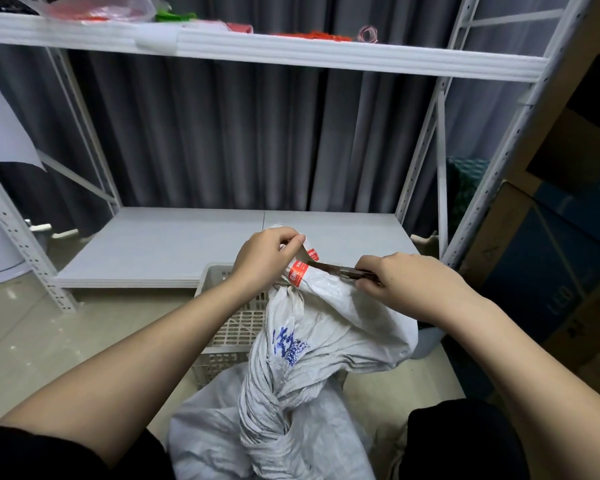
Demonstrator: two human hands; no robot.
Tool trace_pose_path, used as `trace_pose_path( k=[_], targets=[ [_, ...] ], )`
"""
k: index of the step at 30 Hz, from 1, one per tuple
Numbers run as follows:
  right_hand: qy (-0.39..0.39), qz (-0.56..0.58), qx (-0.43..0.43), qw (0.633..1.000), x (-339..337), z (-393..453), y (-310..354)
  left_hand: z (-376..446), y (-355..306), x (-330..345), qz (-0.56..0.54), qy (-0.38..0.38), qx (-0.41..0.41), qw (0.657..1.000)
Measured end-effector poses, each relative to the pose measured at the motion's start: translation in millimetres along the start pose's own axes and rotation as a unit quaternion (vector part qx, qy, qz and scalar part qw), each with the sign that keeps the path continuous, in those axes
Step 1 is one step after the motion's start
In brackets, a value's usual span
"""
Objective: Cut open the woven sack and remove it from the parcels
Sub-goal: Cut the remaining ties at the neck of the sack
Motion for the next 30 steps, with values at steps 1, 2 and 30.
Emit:
trace_pose_path(
  k=[1,2,30],
  targets=[
    [-0.001,0.022,0.012,1.000,-0.7,-1.0,-3.6,0.2,0.4,0.3,-0.003,0.002,-0.004,1.000],
    [-0.003,0.047,0.026,0.999,-1.2,-2.1,-8.2,0.4,2.2,0.8,-0.005,0.006,-0.008,1.000],
    [-0.004,0.708,0.249,0.661,134.0,-8.5,6.0,58.0,47.7,23.1,0.386,0.031,-0.039,0.921]
  ],
)
Point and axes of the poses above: each hand's wrist, its own z-axis towards the middle knuckle, its own x-axis out of the palm, y = z × x, the point moved 4 cm from there along z, towards the middle knuckle
